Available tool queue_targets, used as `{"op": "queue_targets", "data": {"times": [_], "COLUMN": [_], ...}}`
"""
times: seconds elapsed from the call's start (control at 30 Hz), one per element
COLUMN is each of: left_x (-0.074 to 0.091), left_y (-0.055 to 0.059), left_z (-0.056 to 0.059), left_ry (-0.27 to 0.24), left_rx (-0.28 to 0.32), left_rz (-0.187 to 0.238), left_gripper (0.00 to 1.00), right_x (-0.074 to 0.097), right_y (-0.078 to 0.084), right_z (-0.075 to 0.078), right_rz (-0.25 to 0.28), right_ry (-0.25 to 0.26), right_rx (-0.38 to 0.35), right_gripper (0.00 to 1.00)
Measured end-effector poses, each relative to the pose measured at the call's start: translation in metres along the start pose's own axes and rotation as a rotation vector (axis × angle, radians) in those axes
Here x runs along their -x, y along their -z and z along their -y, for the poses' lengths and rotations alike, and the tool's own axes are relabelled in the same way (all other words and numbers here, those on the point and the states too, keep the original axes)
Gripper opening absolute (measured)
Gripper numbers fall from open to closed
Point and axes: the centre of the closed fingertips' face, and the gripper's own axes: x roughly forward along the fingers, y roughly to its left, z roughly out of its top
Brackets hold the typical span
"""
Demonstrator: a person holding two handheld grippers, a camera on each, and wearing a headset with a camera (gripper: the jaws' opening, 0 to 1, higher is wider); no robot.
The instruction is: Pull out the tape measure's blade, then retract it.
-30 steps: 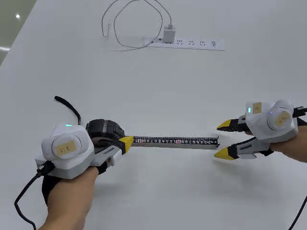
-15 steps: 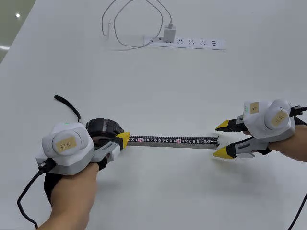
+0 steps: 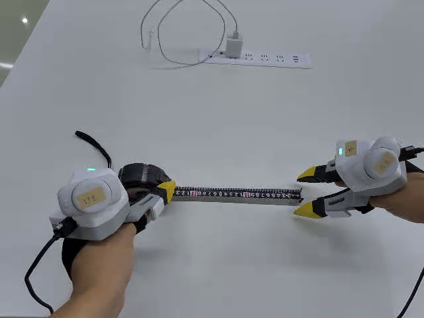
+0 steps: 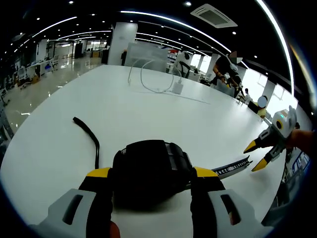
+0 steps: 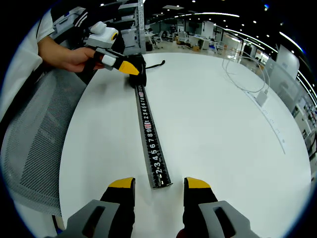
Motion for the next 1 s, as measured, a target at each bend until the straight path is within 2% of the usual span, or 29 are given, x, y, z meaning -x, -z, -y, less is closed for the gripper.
{"op": "queue_targets", "data": {"times": [0.27, 0.5, 1.0], "left_x": [-0.0006, -0.0005, -0.0017], "left_y": [0.0001, 0.0004, 0.001], "left_z": [-0.0001, 0.0003, -0.001], "left_ry": [0.003, 0.004, 0.004], "left_rx": [0.003, 0.007, 0.011], "left_rz": [0.0, -0.001, -0.006], "left_gripper": [0.6, 0.6, 0.6], "right_x": [-0.0016, -0.0043, -0.0077], "right_y": [0.0038, 0.0042, 0.0042], "right_z": [-0.0002, -0.0007, 0.0015], "right_rz": [-0.019, -0.037, -0.047], "right_ry": [-0.007, -0.018, -0.03], "right_rx": [0.019, 0.048, 0.07], "right_gripper": [0.32, 0.23, 0.13]}}
